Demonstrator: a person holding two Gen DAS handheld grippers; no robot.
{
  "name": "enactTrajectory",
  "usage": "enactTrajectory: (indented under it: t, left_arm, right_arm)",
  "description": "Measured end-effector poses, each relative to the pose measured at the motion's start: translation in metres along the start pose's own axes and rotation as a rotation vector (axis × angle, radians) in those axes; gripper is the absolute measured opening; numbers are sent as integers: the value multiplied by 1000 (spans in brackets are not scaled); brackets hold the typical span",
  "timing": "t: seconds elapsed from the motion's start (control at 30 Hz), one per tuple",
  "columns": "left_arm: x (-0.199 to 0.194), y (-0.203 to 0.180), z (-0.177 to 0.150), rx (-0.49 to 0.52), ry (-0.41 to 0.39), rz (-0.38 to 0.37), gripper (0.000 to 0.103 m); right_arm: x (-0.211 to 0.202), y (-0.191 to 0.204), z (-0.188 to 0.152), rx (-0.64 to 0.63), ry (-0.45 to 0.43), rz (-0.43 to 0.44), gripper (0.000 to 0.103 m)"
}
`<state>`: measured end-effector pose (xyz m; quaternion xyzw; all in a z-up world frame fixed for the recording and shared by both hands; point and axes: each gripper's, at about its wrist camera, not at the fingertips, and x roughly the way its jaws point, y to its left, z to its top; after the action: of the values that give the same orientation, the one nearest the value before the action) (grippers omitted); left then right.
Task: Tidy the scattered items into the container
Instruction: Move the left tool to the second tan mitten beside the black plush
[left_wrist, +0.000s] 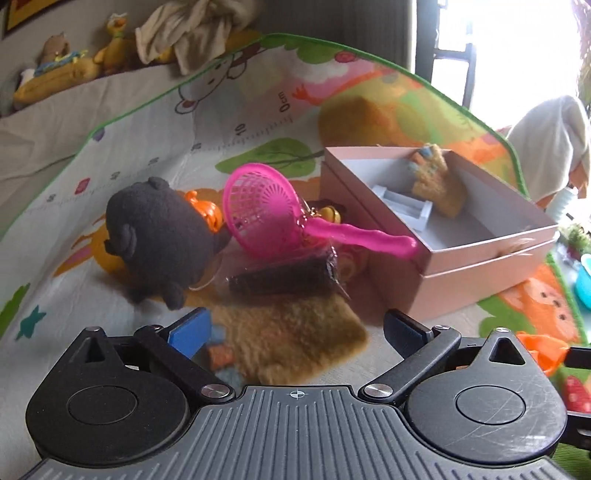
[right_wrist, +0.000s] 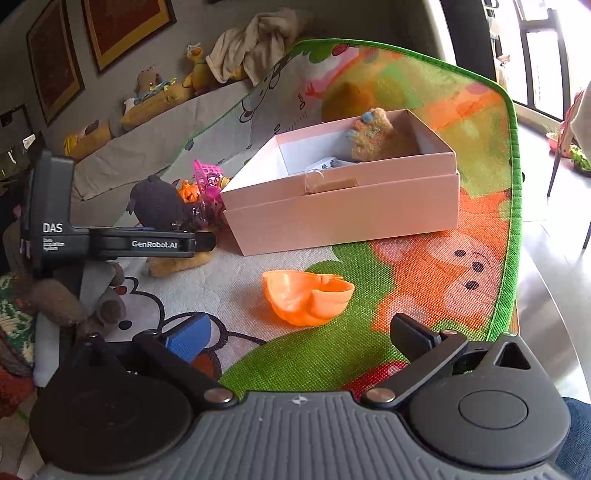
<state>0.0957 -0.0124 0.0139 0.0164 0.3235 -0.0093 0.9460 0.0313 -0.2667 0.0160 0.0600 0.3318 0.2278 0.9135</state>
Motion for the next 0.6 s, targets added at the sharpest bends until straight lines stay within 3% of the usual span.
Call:
enactTrajectory:
  t: [0.03, 0.1, 0.2, 0.33, 0.53, 0.6]
  left_arm:
    - [7, -1, 1, 34, 1, 26, 102]
    - [16, 0, 4, 74, 14, -1, 102]
    - [20, 0, 6, 151, 60, -182, 102]
    - [1, -8, -2, 236, 102, -314, 102]
    - [-46, -12, -31, 222, 133, -443, 102]
    - [-56, -12, -39, 204, 126, -452, 102]
  right_arm:
    - [0, -1, 0, 5, 1, 3, 103]
    - [1, -2, 1, 16, 7, 11, 103]
    - [2, -3, 0, 24, 10, 14, 103]
    - [2, -3, 0, 28, 8, 12, 103]
    - [2, -2, 0, 24, 12, 8, 103]
    - [3, -2, 0, 20, 15, 6, 103]
